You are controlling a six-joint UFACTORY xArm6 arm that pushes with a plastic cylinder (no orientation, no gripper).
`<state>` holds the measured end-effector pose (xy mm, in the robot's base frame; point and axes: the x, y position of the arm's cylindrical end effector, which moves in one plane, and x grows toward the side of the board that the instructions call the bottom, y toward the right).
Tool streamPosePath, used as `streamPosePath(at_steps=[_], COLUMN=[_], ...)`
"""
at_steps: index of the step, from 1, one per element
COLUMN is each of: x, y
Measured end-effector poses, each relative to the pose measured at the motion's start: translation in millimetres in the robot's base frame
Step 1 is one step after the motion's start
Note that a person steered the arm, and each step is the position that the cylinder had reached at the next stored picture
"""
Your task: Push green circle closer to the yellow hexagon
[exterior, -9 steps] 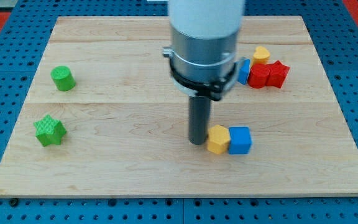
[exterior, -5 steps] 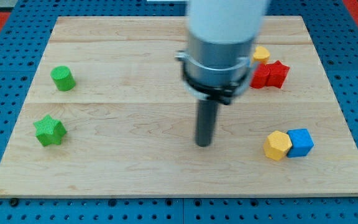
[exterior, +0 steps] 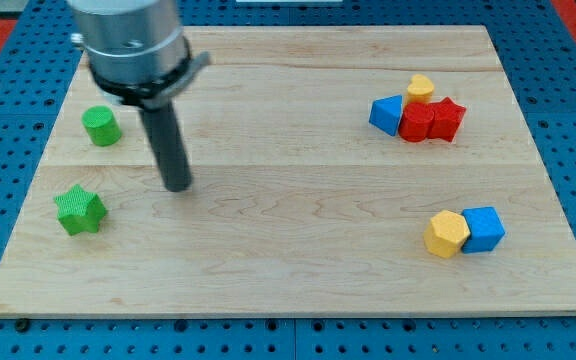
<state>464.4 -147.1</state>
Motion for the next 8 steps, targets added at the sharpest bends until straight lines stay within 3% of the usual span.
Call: streamPosePath(at_steps=[2,3,4,5,8], x=[-53.5,-105.7,-60.7,-35.5,-28.9], y=[-126.8,-126.1,-69.8,-56.3,57.7])
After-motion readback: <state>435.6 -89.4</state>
